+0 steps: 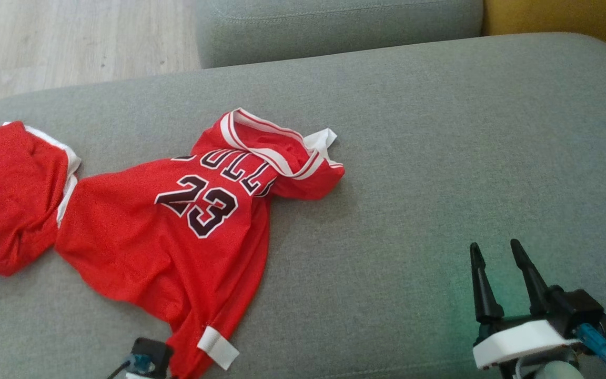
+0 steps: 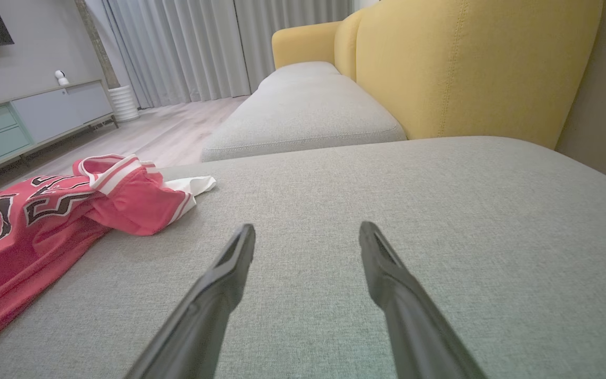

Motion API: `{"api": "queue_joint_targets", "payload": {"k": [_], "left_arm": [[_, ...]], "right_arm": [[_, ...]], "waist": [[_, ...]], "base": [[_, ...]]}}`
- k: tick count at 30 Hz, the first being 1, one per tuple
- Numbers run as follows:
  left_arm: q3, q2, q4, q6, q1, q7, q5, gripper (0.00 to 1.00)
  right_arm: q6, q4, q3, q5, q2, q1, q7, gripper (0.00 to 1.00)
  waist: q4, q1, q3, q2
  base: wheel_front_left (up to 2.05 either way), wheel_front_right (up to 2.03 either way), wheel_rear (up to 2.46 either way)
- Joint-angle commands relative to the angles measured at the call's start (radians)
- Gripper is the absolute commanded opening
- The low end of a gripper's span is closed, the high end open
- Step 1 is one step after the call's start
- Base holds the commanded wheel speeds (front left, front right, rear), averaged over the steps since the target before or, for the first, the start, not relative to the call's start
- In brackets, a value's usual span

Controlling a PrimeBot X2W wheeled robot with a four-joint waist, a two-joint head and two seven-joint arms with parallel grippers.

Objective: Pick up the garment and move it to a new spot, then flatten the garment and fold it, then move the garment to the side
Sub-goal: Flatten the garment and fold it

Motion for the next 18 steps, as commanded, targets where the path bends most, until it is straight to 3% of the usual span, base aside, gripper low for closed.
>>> {"api": "queue_joint_targets", "payload": {"k": [1, 6, 10, 14, 18], "left_arm": [[0.049, 0.022, -0.058, 0.009, -0.031, -0.014, -0.003, 1.00], [0.048, -0.007, -0.170, 0.012, -0.077, -0.021, 0.023, 1.00], [0.045, -0.078, -0.256, 0.009, -0.187, -0.021, 0.077, 1.00], [0.040, -0.148, -0.215, -0.005, -0.300, -0.018, 0.125, 1.00], [0.053, -0.248, -0.050, -0.034, -0.440, -0.047, 0.156, 1.00]], "right_arm": [[-0.001, -0.031, 0.027, 0.005, -0.006, -0.025, -0.011, 1.00], [-0.001, -0.029, 0.030, 0.003, -0.006, -0.032, -0.011, 1.00], [-0.001, -0.029, 0.031, -0.001, -0.006, -0.037, -0.011, 1.00], [-0.001, -0.030, 0.040, 0.000, -0.006, -0.046, -0.011, 1.00], [-0.001, -0.031, 0.053, 0.002, -0.006, -0.068, -0.011, 1.00]], "waist": [[-0.002, 0.0000, -0.002, 0.0000], [-0.022, 0.0000, -0.005, 0.0000], [-0.044, 0.0000, 0.002, 0.0000], [-0.065, 0.0000, 0.017, 0.0000], [-0.106, 0.0000, 0.050, 0.0000]], "base": [[0.00, 0.00, 0.00], [0.00, 0.00, 0.00], [0.00, 0.00, 0.00], [0.00, 0.00, 0.00], [0.00, 0.00, 0.00]]}}
